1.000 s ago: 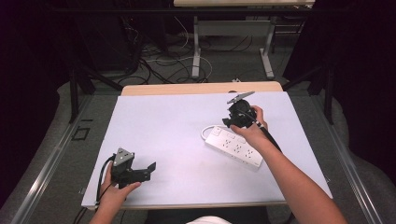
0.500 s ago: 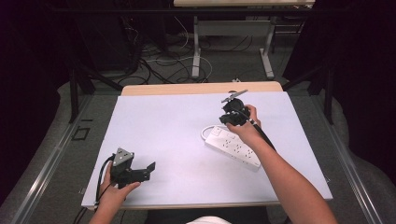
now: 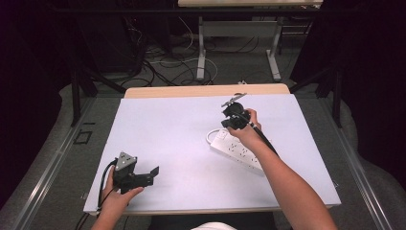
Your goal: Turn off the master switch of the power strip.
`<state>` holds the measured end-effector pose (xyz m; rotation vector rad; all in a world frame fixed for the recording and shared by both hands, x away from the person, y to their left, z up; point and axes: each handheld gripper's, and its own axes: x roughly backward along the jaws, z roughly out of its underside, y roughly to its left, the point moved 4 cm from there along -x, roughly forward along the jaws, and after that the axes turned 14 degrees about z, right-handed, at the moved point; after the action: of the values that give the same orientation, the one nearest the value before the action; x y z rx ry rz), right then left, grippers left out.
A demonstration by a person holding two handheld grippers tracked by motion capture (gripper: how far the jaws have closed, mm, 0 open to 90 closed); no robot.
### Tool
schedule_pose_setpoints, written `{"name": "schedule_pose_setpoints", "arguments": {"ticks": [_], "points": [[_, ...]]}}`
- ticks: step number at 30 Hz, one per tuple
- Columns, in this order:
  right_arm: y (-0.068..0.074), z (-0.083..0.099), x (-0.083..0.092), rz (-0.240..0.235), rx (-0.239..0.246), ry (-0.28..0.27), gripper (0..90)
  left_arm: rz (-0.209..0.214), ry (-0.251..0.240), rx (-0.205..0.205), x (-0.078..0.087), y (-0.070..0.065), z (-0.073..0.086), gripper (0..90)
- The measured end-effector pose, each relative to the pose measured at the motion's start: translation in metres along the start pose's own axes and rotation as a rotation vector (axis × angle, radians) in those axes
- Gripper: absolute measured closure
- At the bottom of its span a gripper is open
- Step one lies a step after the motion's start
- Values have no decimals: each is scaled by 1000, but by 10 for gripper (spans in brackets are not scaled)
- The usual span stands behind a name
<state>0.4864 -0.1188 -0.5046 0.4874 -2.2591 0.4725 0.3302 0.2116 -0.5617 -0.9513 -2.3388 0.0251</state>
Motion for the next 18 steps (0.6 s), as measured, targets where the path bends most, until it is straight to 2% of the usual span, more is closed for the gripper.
{"name": "schedule_pose_setpoints", "arguments": {"ticks": [2, 3, 4, 5, 7, 9, 13, 15, 18], "points": [[2, 2, -4, -1, -13, 8, 900, 0, -1, 1, 0, 0, 0, 47], [2, 2, -6, -6, 0, 11, 900, 3, 4, 1, 1, 0, 0, 47], [3, 3, -9, -10, -6, 4, 900, 2, 3, 2, 1, 1, 0, 47], [3, 4, -10, -7, -9, 25, 900, -1, 7, -6, 1, 1, 0, 47], [3, 4, -13, -3, -10, 14, 900, 0, 7, -5, 1, 1, 0, 47], [5, 6, -17, -12, 0, 37, 900, 0, 5, -6, 1, 1, 0, 47], [6, 8, -22, -10, -6, 56, 900, 1, 3, -6, 1, 1, 0, 47], [6, 9, -25, -16, 7, 57, 900, 2, 4, -5, 2, 1, 0, 47], [8, 10, -28, -13, -12, 73, 900, 5, 1, 4, 1, 0, 0, 47]]}}
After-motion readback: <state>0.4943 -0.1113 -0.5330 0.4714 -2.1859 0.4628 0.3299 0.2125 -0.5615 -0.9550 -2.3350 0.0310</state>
